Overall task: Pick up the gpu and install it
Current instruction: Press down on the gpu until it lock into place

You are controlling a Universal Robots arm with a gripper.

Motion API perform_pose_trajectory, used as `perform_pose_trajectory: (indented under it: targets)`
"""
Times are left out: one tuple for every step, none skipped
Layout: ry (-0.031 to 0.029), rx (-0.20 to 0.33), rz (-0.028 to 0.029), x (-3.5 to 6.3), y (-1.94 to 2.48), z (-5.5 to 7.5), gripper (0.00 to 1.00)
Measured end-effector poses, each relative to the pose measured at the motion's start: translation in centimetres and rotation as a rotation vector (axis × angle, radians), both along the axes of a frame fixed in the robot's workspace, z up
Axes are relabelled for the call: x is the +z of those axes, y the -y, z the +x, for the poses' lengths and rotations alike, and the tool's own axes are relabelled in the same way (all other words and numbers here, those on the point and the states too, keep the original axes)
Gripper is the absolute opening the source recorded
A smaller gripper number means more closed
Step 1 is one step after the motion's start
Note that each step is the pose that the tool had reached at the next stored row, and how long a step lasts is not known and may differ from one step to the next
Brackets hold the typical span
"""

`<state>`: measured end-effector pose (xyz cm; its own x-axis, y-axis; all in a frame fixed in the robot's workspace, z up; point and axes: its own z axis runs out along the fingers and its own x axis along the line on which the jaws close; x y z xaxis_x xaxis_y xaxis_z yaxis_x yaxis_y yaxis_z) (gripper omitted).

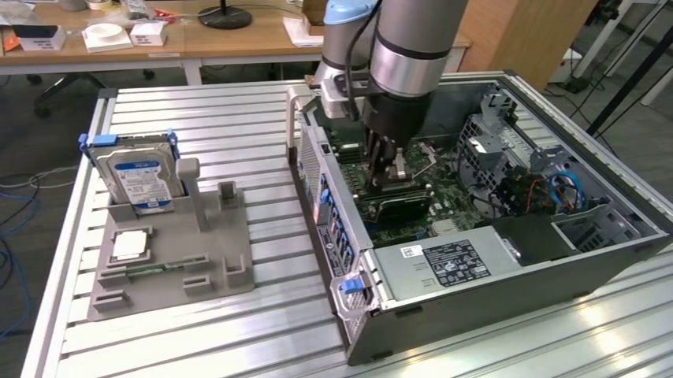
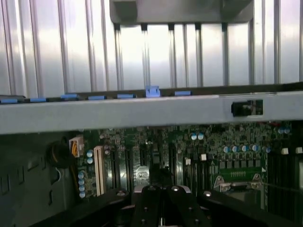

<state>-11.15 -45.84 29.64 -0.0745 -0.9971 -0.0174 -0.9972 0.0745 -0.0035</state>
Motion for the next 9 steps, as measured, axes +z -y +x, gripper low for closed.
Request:
perform_pose_trajectory:
  targets:
    - [0.0,0.0,0.0,0.0,0.0,-0.1,0.11]
    - [0.0,0.0,-0.0001,0.01,0.0,-0.3,0.11]
    - [0.0,0.0,0.0,0.0,0.0,-0.6,0.11]
    - [-0.0001,0.0,0.0001,0.0,0.0,-1.0,0.11]
    - [-0.0011,0.0,0.0,0.01,0.0,-1.2,0.11]
    - [-0.0044,0.0,0.0001,0.01,0.0,-1.4,0.11]
    - [-0.0095,0.0,0.0005,0.01,0.0,-1.6,0.11]
    - [-0.0142,0.0,0.0016,0.01,-0.01,-1.7,0.11]
    - [-0.0193,0.0,0.0033,0.01,0.0,-1.7,0.11]
